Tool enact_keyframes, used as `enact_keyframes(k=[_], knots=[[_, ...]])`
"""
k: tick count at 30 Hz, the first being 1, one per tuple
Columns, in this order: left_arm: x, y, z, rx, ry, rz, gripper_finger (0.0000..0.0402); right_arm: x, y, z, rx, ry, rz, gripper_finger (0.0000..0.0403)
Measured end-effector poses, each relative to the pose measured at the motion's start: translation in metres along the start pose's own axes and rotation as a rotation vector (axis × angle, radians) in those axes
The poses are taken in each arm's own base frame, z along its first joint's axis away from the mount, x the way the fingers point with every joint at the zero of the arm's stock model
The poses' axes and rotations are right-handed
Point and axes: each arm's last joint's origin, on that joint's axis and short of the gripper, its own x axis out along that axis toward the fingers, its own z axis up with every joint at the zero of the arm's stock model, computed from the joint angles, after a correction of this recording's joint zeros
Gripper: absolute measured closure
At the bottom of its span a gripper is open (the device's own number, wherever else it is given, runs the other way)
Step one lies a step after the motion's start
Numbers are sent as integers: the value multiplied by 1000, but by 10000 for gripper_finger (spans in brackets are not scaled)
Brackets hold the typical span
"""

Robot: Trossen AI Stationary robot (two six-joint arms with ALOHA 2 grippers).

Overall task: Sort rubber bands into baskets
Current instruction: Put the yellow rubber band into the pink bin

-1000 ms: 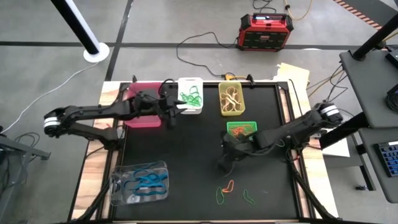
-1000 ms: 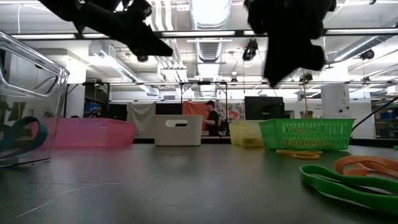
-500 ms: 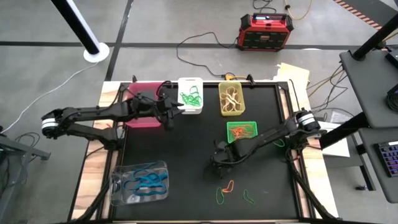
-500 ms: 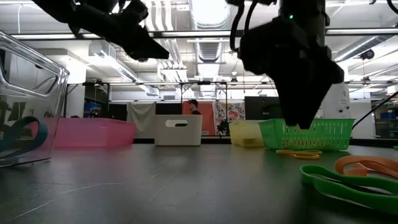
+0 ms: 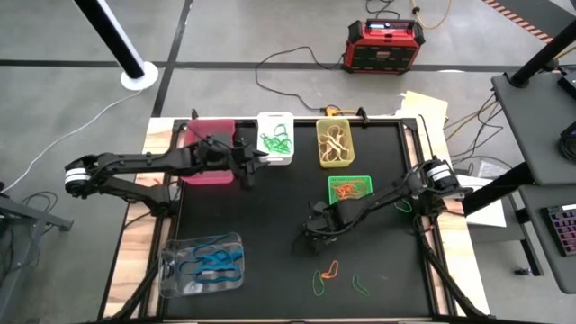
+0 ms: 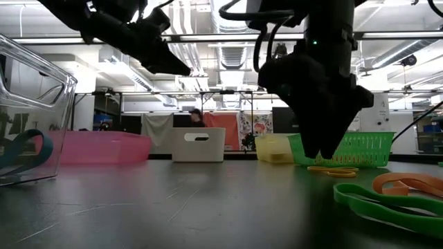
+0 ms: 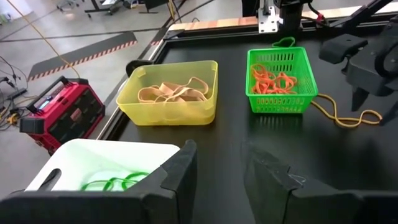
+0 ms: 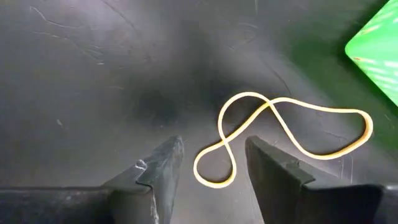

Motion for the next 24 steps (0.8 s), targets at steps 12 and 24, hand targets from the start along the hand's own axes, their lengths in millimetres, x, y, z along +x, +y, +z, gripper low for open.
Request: enact_keyframes(k=[12,24], knots=[[-1,0,1,1,-10,2,297,26,-12,-7,1,-25,13,286],[-1,-2,3,-25,-47,-102,297,8,-11,-12,-209,-57,77,394]])
